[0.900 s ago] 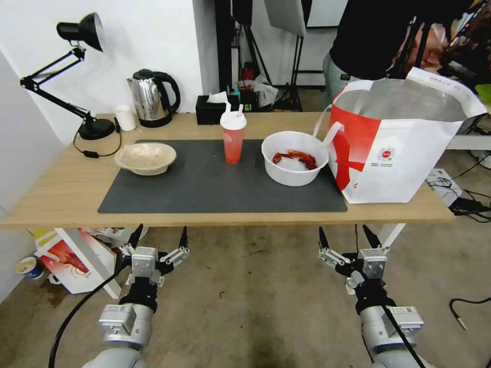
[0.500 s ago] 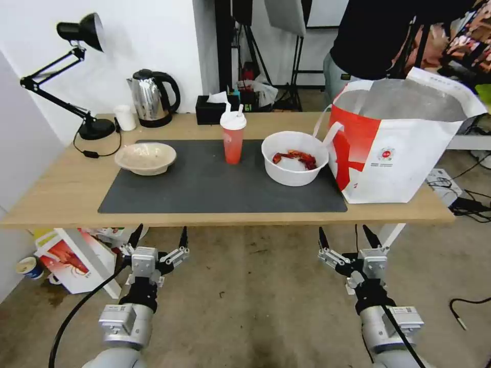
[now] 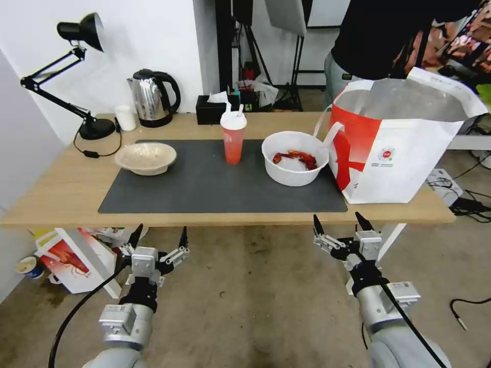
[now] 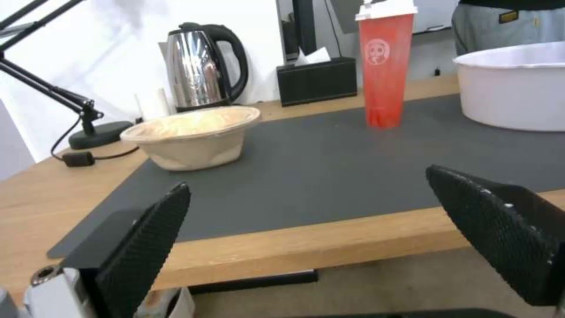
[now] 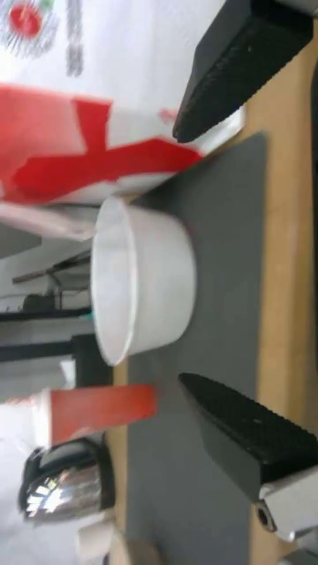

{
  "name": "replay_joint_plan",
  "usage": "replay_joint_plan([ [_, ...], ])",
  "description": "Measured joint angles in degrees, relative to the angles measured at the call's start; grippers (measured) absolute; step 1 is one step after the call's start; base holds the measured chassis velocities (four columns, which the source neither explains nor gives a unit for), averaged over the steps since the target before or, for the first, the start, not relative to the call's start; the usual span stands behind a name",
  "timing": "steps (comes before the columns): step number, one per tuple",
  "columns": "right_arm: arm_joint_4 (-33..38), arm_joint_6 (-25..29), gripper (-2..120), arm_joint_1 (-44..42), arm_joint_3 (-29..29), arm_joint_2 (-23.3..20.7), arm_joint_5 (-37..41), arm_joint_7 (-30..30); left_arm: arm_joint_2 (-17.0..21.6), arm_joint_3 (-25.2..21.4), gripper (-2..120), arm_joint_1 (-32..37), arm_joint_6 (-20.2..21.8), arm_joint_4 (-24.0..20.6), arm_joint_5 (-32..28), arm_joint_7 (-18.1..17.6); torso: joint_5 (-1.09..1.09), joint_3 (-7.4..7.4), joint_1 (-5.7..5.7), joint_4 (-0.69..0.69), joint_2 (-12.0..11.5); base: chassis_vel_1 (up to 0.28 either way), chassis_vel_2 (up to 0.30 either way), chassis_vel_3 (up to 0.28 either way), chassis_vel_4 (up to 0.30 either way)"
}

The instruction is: Pick up the trash from the table and place it into the takeout bag.

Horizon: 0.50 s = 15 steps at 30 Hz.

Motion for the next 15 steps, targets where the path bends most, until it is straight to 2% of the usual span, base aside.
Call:
replay_joint_plan([
  [2,0.0,-0.48,100,0.41,-0.2,-0.39,0.48,0.16,0.0,0.0,100,0.0,0.0,0.0,0.0,0.0,0.01,0.0,0.0,-0.02,0.0,0.0,0.0,0.0,0.0],
  [3,0.24,-2.28,100,2.16,-0.78,-1.94,2.39,0.75,0.0,0.0,100,0.0,0.0,0.0,0.0,0.0,-0.02,0.0,0.0,0.03,0.0,0.0,0.0,0.0,0.0],
  [7,0.69,-6.22,100,5.79,-2.12,-5.15,6.47,2.0,0.0,0.0,100,0.0,0.0,0.0,0.0,0.0,-0.01,0.0,0.01,0.04,0.0,0.0,0.0,0.0,0.0],
  [9,1.38,-12.06,100,11.18,-4.15,-9.94,12.58,3.88,0.0,0.0,100,0.0,0.0,0.0,0.0,0.0,0.0,0.0,0.0,0.04,0.0,0.0,0.0,0.0,0.0],
  [12,1.69,-14.71,100,13.58,-5.05,-12.08,15.26,4.73,0.0,0.0,100,0.0,0.0,0.01,0.0,0.0,-0.01,0.0,0.0,0.04,-0.01,0.0,0.0,0.0,0.0],
  [13,2.11,-18.6,100,17.26,-6.35,-15.34,19.4,5.97,0.0,0.01,100,0.0,0.0,0.0,0.0,0.0,0.0,0.0,0.0,0.04,-0.01,0.0,0.0,0.0,0.0],
  [15,2.55,-22.41,100,20.77,-7.68,-18.48,23.35,7.21,0.0,0.0,100,0.0,0.01,0.0,0.0,0.0,0.0,0.0,0.0,0.04,-0.01,0.0,0.0,0.0,0.0],
])
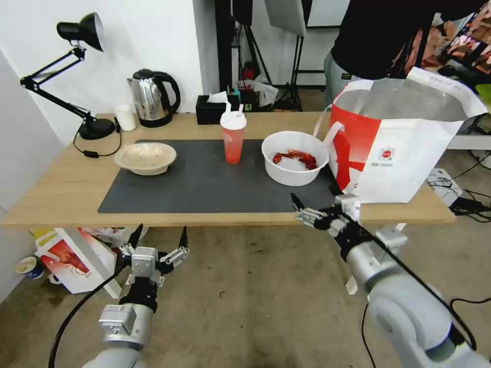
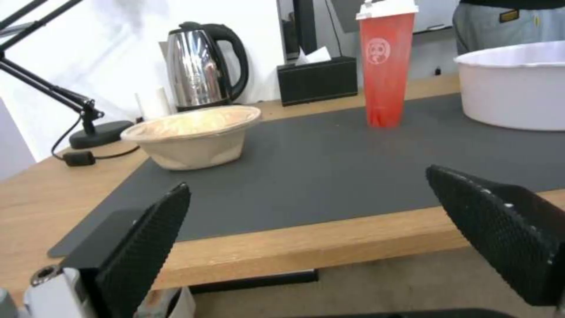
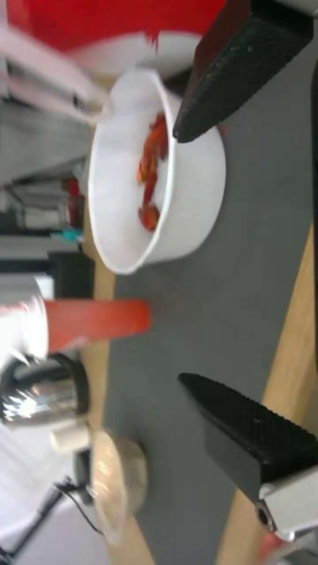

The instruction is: Pick up the trash from the table and place it into the takeout bag.

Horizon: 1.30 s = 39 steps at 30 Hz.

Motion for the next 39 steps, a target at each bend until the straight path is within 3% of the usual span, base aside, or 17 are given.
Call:
replay_joint_plan([
  [2,0.16,-1.37,100,1.29,-0.45,-1.13,1.43,0.43,0.0,0.0,100,0.0,0.0,0.0,0.0,0.0,0.0,0.0,0.0,0.0,0.0,0.0,0.0,0.0,0.0],
  [4,0.8,-6.68,100,6.3,-2.27,-5.61,6.99,2.13,0.0,0.0,100,0.0,0.0,0.0,0.0,0.0,-0.03,0.0,0.0,0.02,0.0,0.0,0.0,0.0,0.0],
  [11,0.94,-8.04,100,7.53,-2.75,-6.67,8.4,2.57,0.0,0.0,100,0.0,0.0,0.0,0.0,0.0,0.0,0.0,0.0,-0.02,0.0,0.0,0.0,0.0,0.0],
  [15,-1.21,-5.68,100,11.14,-4.23,-9.19,7.18,-0.93,0.0,0.0,100,0.0,0.0,0.0,0.0,0.0,-0.01,-0.01,0.0,-0.01,0.0,0.0,0.0,0.0,0.0],
  [18,-5.63,-0.05,100,17.3,-6.62,-13.25,3.71,-7.95,0.0,-0.01,100,0.0,0.0,0.0,0.0,0.0,0.0,0.0,0.0,0.01,0.0,0.0,0.0,0.0,0.0],
  [25,-11.14,7.06,100,24.98,-9.57,-18.32,-0.66,-16.74,0.0,0.0,100,0.0,0.0,0.0,0.0,0.0,-0.03,0.0,0.01,0.02,0.0,0.0,0.0,0.0,0.0],
  [32,-12.08,7.94,100,26.27,-10.23,-18.8,-1.24,-18.01,0.0,0.0,100,0.0,0.0,0.0,0.0,0.0,-0.01,-0.01,0.0,-0.03,0.0,0.0,0.0,0.0,0.0],
  [39,-20.87,13.43,100,37.73,-15.52,-18.88,-4.77,-24.82,0.0,0.0,100,0.0,0.0,0.0,0.0,0.0,-0.01,-0.01,0.0,0.01,0.0,0.0,0.0,0.0,0.0],
])
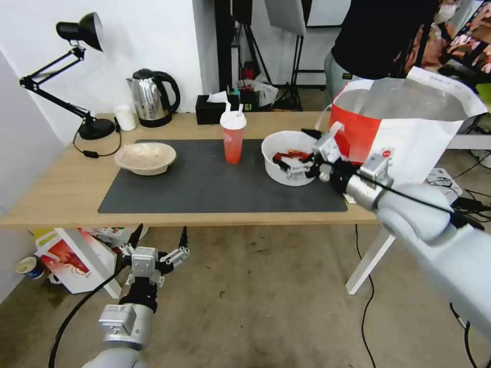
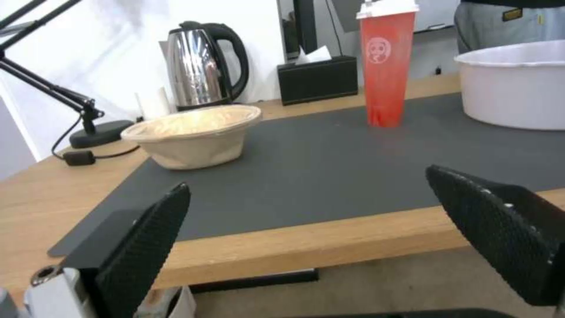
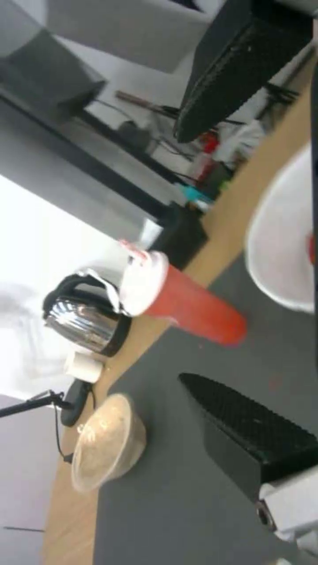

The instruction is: Pick up the trash from the table and place it into the takeout bag.

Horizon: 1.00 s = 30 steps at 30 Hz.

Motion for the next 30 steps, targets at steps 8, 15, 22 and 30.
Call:
replay_joint_plan([
  [8,-5.46,3.19,100,8.12,-3.09,-0.08,-1.99,-3.99,0.0,-0.01,100,0.01,0.01,0.01,0.0,-0.01,-0.01,0.01,0.01,0.01,0.0,0.0,0.0,0.0,0.0],
  [15,-8.58,5.14,100,11.38,-5.59,-0.09,-1.98,-7.08,0.0,0.0,100,0.0,0.0,0.0,0.0,0.0,0.06,0.01,-0.01,-0.03,0.0,0.0,0.0,0.0,0.0],
  [22,-17.27,9.6,100,21.59,-12.43,-0.14,-1.73,-14.23,0.0,0.0,100,0.01,0.0,0.01,0.0,0.01,-0.04,-0.01,-0.02,-0.02,0.0,0.0,0.0,0.0,0.0],
  [30,-28.8,15.99,100,32.76,-22.39,-0.13,-0.52,-25.08,0.01,0.0,100,0.0,0.0,0.01,0.0,0.0,0.0,0.0,-0.01,-0.02,0.0,0.0,0.0,0.0,0.0],
])
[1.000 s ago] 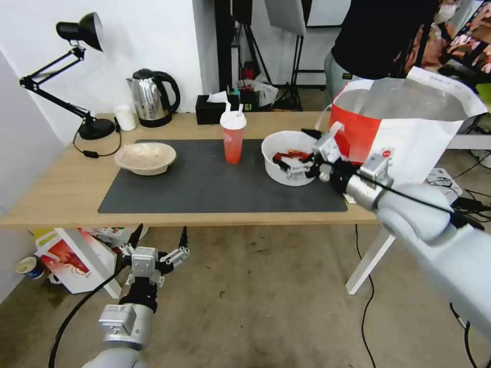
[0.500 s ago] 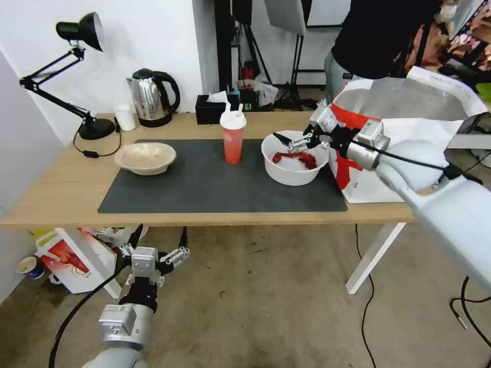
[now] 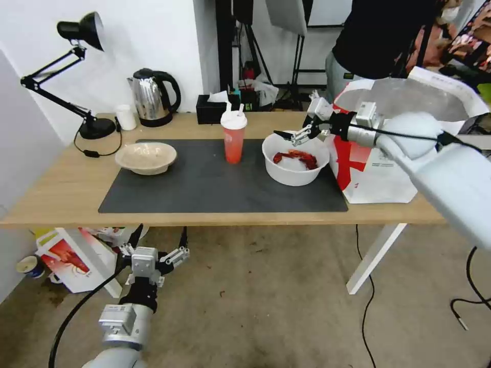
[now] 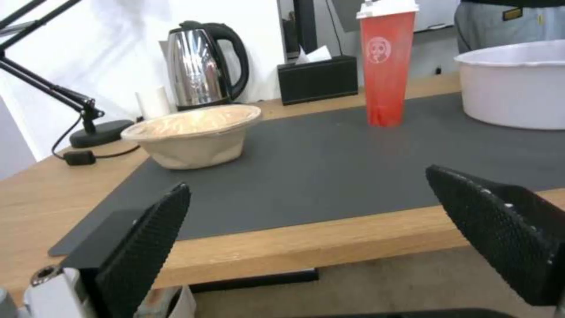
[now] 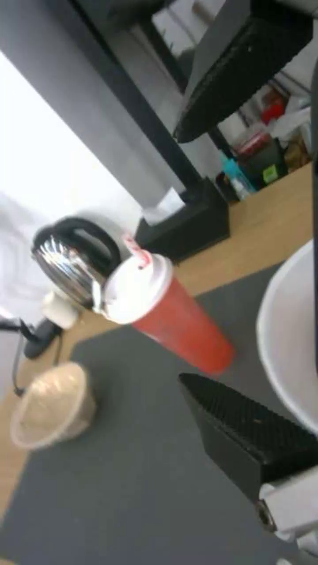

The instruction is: Pick up the trash from the table and place it into the takeout bag.

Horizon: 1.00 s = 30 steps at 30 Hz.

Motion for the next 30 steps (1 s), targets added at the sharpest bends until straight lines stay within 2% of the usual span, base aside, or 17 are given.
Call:
replay_joint_plan([
  [2,-2.03,1.15,100,1.97,-1.76,0.01,0.22,-1.92,-0.01,0.0,100,0.0,0.0,0.0,0.0,0.0,0.0,0.0,0.0,0.01,0.0,0.0,0.0,0.0,0.0],
  [15,-1.9,1.21,100,1.57,-1.88,0.04,0.38,-2.06,0.0,0.0,100,0.0,0.0,0.0,0.0,0.0,0.01,0.0,0.0,0.0,0.0,0.0,0.0,0.0,0.0],
  [19,-2.11,0.35,100,2.78,-3.54,-0.25,2.25,-1.86,-0.01,0.01,100,0.0,0.0,0.0,0.0,0.0,0.0,0.0,0.0,0.01,0.0,0.0,0.0,0.0,0.0],
  [30,0.44,-11.07,100,10.42,-18.29,-3.77,21.21,4.07,-0.01,0.01,100,0.0,0.0,0.0,0.0,0.0,0.0,0.0,0.0,0.0,0.02,0.0,0.0,0.0,0.0],
])
